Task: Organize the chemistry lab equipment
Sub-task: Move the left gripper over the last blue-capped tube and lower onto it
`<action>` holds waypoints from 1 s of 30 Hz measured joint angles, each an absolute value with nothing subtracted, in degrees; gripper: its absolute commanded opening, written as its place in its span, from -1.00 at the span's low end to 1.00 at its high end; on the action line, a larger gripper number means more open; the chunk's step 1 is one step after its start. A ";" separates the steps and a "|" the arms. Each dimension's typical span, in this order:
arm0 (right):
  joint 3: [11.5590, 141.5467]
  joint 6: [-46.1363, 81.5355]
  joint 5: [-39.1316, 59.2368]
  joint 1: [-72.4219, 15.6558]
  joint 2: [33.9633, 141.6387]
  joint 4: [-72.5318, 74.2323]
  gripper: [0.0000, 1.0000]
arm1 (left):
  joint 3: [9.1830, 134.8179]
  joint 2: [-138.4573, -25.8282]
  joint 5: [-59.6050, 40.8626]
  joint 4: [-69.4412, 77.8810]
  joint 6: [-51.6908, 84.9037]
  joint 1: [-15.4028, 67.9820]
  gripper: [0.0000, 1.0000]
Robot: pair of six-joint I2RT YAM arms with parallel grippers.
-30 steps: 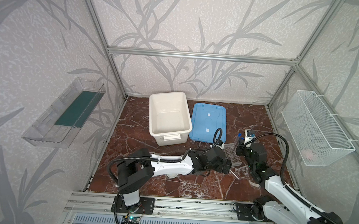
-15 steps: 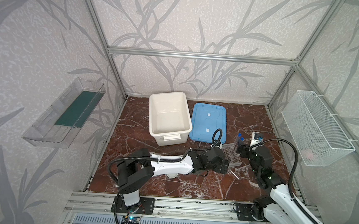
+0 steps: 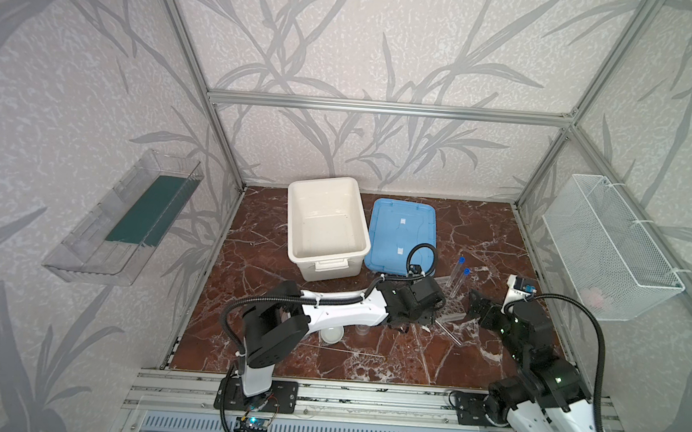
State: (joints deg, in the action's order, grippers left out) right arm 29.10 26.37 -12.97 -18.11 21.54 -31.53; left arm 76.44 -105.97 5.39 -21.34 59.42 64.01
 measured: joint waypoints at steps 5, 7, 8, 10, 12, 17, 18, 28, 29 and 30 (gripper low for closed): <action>30.76 27.07 -12.99 -18.04 19.18 -35.42 0.96 | 80.64 -108.79 6.24 -26.24 70.00 63.68 0.41; 30.76 27.49 -12.99 -18.04 17.91 -35.81 0.96 | 86.00 -112.01 6.28 -31.27 74.28 63.68 0.41; 30.76 27.59 -12.99 -18.04 17.30 -36.01 0.96 | 89.10 -113.91 6.31 -33.76 76.18 63.66 0.41; 30.76 27.64 -13.04 -18.04 16.19 -36.40 0.96 | 93.71 -116.77 6.17 -37.36 78.96 63.68 0.40; 30.76 27.62 -13.39 -18.04 14.87 -36.77 0.96 | 96.79 -118.89 5.85 -40.34 81.38 63.68 0.39; 30.74 27.62 -14.57 -18.04 10.37 -37.50 0.96 | 99.37 -120.97 6.48 -44.58 86.72 63.96 0.33; 30.74 27.62 -14.79 -18.04 9.39 -37.63 0.95 | 99.39 -121.05 6.68 -44.75 87.44 64.07 0.34; 30.35 27.66 -16.49 -18.04 4.36 -37.69 0.95 | 107.37 -129.19 7.86 -47.92 92.03 64.77 0.21; 30.30 27.66 -16.49 -18.04 4.32 -37.69 0.95 | 107.85 -129.91 7.99 -48.73 92.27 64.77 0.18; 30.26 27.64 -16.49 -18.04 4.27 -37.67 0.95 | 108.20 -130.43 8.08 -49.21 92.47 64.77 0.15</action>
